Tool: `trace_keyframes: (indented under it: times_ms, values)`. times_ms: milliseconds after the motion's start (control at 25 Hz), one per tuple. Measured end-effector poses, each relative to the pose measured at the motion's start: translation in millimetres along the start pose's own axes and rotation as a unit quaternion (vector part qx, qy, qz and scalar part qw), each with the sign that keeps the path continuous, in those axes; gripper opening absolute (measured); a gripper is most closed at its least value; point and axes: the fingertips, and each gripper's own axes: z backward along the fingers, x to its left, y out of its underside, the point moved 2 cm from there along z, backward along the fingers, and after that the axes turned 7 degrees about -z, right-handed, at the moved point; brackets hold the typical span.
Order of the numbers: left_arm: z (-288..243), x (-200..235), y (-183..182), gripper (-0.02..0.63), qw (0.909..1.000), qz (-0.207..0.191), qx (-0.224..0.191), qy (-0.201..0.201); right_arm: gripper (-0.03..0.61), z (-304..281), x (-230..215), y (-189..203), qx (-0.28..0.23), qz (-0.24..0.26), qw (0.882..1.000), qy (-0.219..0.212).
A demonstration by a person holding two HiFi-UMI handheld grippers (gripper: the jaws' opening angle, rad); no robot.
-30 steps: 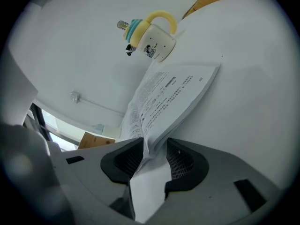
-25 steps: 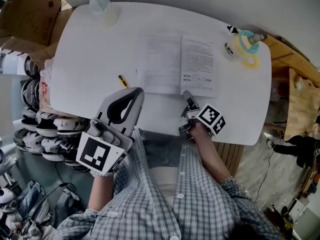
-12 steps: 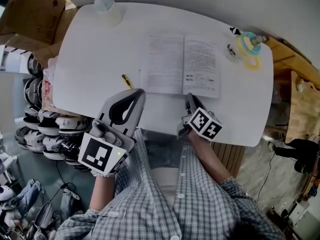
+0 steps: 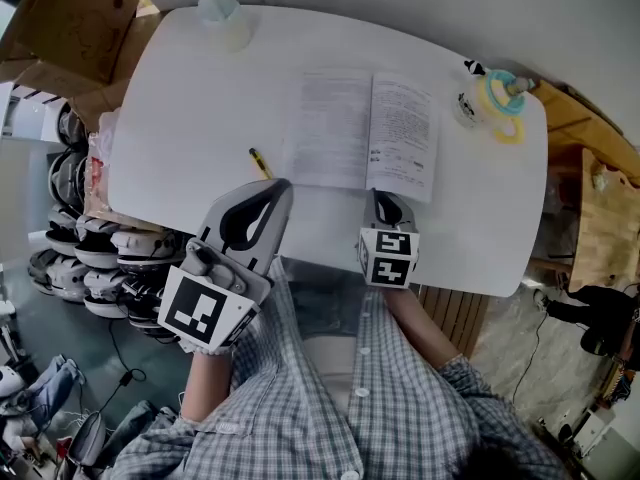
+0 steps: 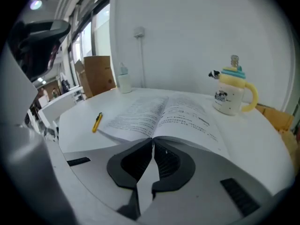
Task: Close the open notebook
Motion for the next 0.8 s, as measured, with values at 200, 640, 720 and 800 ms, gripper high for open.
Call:
trace_keyframes:
  times_ms: [200, 640, 720, 800]
  values:
    - [3.1, 2.2, -1.0, 0.008, 1.0, -0.002, -0.007, -0.001, 0.031, 0.2, 13.1, -2.4, 0.002, 0.093, 0.996, -0.001]
    - [2.3, 3.4, -4.4, 0.008, 0.9998, 0.0, -0.018, 0.0, 0.028, -4.5, 36.1, -2.6, 0.003, 0.296, 0.955, 0.003]
    - [2.1, 3.2, -4.1, 0.008, 0.9999, -0.001, -0.016, 0.0, 0.028, -8.7, 43.4, -0.5, 0.007, 0.322, 0.947, -0.006]
    - [2.1, 2.7, -3.6, 0.008, 0.9999, -0.002, -0.015, -0.002, 0.028, -14.7, 49.4, 3.2, 0.012, 0.334, 0.943, -0.015]
